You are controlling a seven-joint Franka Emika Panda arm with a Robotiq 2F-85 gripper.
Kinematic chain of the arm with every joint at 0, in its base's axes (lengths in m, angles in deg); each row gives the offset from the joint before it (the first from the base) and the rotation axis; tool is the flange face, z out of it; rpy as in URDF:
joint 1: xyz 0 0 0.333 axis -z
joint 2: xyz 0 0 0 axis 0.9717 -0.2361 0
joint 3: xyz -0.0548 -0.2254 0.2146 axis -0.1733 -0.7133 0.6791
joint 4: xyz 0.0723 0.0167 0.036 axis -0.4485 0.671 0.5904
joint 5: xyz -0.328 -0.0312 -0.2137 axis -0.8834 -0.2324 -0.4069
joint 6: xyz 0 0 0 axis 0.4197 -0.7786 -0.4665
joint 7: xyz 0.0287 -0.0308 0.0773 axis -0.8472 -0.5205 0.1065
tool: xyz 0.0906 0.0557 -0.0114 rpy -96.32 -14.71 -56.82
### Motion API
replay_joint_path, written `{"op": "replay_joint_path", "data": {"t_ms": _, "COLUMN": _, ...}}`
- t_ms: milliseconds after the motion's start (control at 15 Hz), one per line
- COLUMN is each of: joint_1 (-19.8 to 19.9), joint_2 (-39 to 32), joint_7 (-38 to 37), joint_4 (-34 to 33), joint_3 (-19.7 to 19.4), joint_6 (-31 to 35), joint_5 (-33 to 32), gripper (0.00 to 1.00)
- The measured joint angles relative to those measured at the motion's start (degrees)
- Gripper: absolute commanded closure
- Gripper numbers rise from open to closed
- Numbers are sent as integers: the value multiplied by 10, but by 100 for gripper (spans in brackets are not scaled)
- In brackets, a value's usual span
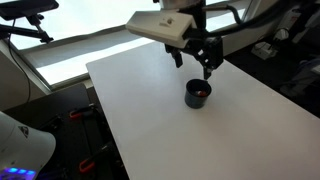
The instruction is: Take the marker from the cup and place it on the table
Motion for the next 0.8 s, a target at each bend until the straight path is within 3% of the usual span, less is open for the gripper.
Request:
{"op": "replay_joint_path", "data": {"t_ms": 467, "joint_1": 0, "joint_2": -120, "joint_7": 107, "joint_4": -96, "joint_3": -7, "joint_6": -5, "joint_5": 63, "gripper": 0}}
{"op": "replay_joint_path", "data": {"t_ms": 800, "joint_1": 11, "joint_2": -186, "joint_7": 204, "joint_4": -166, "joint_3": 5, "joint_6": -58, "joint_5": 116, "gripper": 0}}
